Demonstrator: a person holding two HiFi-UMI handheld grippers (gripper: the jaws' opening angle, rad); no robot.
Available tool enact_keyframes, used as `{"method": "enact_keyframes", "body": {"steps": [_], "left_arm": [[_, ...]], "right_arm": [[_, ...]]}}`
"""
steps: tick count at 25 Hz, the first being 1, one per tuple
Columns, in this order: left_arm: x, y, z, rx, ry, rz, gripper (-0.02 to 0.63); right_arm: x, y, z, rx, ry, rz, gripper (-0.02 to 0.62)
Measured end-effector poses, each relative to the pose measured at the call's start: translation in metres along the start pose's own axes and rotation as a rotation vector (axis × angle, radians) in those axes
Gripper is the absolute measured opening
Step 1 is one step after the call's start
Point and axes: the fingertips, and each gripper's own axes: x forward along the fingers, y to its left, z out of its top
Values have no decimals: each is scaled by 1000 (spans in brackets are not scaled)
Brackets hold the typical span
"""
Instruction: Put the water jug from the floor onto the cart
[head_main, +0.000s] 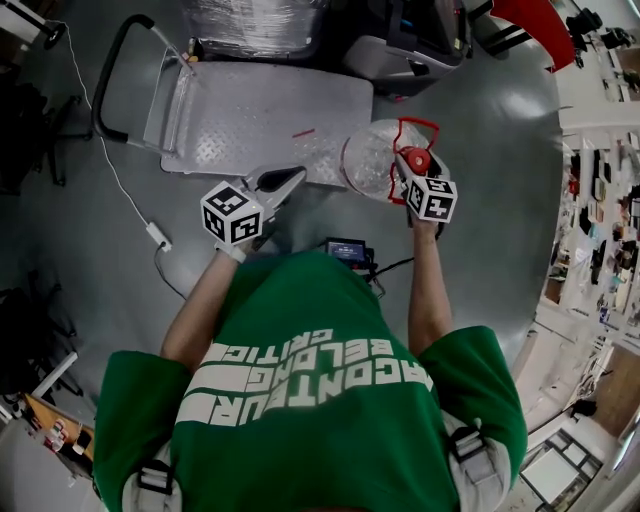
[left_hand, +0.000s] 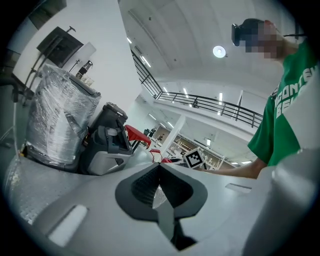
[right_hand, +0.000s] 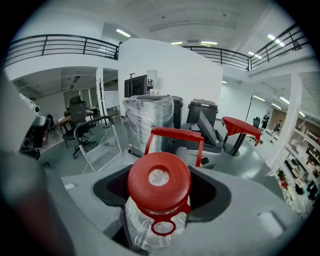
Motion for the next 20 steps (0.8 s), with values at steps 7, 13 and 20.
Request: {"method": "enact_keyframes", "body": {"steps": [7, 13, 20], "left_arm": [[-33, 20, -2, -23, -2, 29, 8], [-43, 29, 6, -30, -11, 73, 8], [-46, 51, 5, -63, -9, 147, 8]], "right_arm": [[20, 21, 13, -29, 10, 6, 302], [44, 34, 22, -61, 24, 57, 302], [88, 55, 26, -105, 48, 131, 302]]}}
